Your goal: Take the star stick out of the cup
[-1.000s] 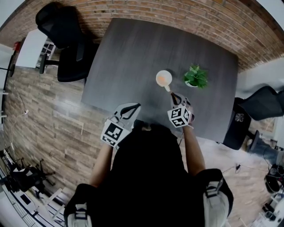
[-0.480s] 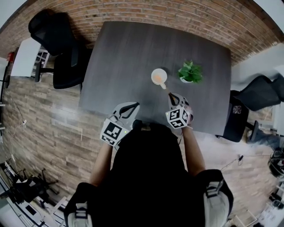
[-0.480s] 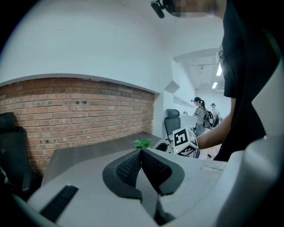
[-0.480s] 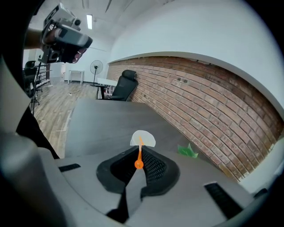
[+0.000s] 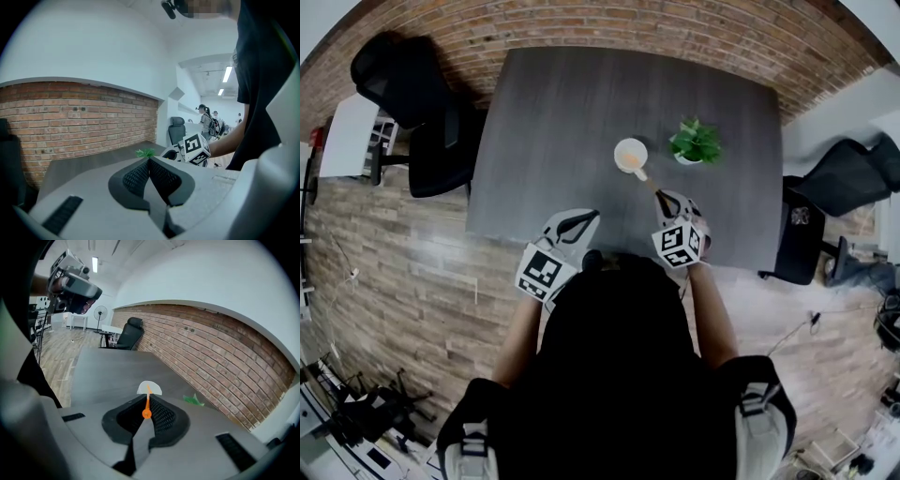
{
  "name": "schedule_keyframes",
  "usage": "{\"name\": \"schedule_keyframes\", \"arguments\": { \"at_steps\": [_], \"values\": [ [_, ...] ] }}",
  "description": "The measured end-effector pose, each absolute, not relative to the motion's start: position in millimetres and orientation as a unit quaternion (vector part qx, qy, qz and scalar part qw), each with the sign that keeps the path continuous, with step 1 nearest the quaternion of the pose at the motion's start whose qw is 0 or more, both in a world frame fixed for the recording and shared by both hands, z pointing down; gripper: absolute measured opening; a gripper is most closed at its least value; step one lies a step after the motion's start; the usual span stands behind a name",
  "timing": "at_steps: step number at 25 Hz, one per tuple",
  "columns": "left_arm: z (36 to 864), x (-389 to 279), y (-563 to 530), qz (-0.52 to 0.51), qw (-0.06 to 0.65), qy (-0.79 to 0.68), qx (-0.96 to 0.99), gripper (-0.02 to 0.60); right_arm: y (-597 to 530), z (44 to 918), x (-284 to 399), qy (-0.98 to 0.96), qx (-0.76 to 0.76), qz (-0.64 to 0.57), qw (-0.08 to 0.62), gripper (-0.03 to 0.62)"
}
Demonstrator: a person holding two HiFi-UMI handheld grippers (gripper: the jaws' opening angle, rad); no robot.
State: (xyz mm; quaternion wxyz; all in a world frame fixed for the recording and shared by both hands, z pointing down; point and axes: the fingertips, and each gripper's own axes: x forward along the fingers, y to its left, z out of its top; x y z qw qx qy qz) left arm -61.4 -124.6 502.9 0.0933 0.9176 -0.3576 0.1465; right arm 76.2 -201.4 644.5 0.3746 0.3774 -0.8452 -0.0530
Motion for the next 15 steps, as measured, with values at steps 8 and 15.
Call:
{"name": "schedule_keyframes", "arguments": {
  "at_steps": [8, 15],
  "values": [
    [502.9, -54.4, -128.4, 0.144, 0.089, -0.343, 0.924, 0.002, -196.6, 622.9, 74.4, -0.848, 0.383, -0.066, 0.36, 0.015],
    [506.0, -48.0, -133.4, 0.146, 0.099, -0.331, 0.927, 0.002, -198.3, 595.2, 66.0, -0.854, 0.384, -0.075, 0.343, 0.014]
  ]
}}
